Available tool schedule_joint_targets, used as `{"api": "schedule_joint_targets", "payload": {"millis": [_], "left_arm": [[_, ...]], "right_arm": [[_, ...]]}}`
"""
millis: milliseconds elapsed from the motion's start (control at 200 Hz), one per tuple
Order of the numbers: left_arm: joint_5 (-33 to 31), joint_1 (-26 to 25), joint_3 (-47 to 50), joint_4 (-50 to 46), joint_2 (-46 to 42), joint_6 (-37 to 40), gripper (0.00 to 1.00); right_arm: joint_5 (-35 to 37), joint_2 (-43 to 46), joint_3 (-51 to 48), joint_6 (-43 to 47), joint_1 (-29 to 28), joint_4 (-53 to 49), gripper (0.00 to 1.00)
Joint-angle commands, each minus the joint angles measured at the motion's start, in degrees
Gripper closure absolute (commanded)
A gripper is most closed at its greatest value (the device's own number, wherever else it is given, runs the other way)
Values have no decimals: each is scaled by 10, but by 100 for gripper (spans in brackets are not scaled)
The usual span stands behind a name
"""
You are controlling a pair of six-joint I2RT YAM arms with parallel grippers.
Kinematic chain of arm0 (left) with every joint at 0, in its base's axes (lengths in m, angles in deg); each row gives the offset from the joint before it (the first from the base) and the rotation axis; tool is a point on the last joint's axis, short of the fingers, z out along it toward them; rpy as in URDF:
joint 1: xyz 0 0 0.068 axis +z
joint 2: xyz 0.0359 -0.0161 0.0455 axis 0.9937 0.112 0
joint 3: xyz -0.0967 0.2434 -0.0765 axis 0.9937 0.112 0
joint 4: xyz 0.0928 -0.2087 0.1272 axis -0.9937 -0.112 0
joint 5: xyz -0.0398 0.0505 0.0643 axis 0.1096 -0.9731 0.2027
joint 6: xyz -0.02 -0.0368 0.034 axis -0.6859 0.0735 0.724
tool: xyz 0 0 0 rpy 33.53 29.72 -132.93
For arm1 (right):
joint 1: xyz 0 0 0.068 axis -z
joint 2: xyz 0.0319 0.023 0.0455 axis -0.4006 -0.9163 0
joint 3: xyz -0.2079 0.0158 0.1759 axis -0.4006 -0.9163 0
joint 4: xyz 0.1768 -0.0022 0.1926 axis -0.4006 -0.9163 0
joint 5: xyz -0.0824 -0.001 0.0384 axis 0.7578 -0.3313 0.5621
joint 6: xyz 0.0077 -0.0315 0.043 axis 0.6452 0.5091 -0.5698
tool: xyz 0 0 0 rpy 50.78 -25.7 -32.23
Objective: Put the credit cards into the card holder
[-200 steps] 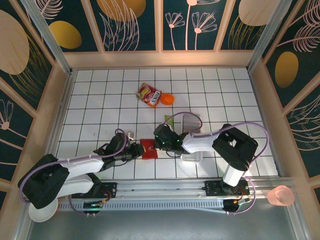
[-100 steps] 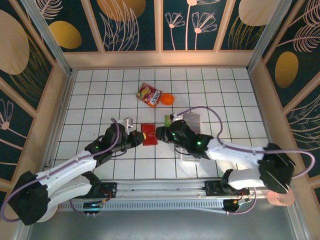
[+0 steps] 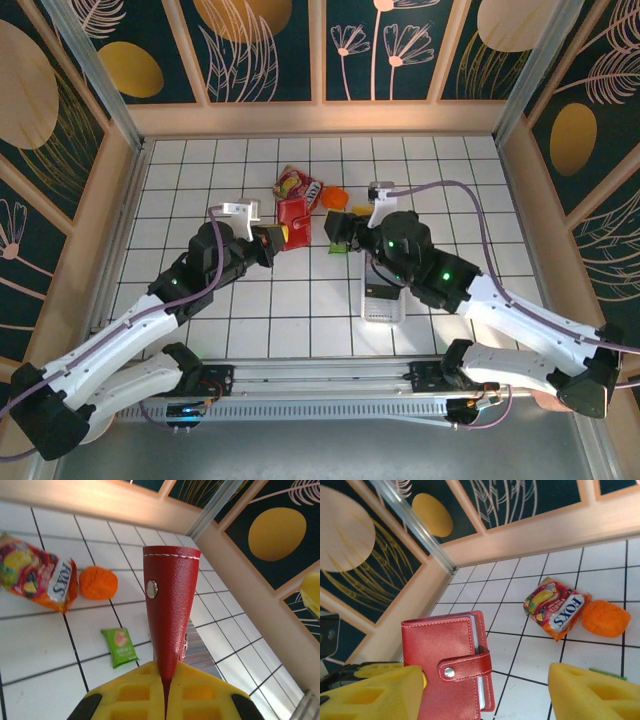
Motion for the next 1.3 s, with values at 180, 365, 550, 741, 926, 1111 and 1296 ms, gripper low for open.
{"api": "schedule_joint_targets", "payload": {"millis": [180,365,550,741,926,1111,1296], "left_arm": [[13,-3,-13,100,-20,82,100],[45,-3,-17,115,-24,85,100],[64,-3,-9,107,-24,73,100],[64,-2,-2,108,-29,63,100],[65,-3,4,113,-33,56,100],[78,-2,5,122,-30,47,100],[67,-2,6,118,-38,45,100]], "right_arm": [[-149,-52,49,-37,2,-4,49],[-114,-81,71,-57,5,-23,53],[-143,-117,100,-45,12,-18,50],[-145,-139,122,-41,18,-21,44],[-149,-161,131,-42,21,-29,42],[-149,-171,127,-46,23,-26,41],[-143,-181,120,-43,24,-33,43]]}}
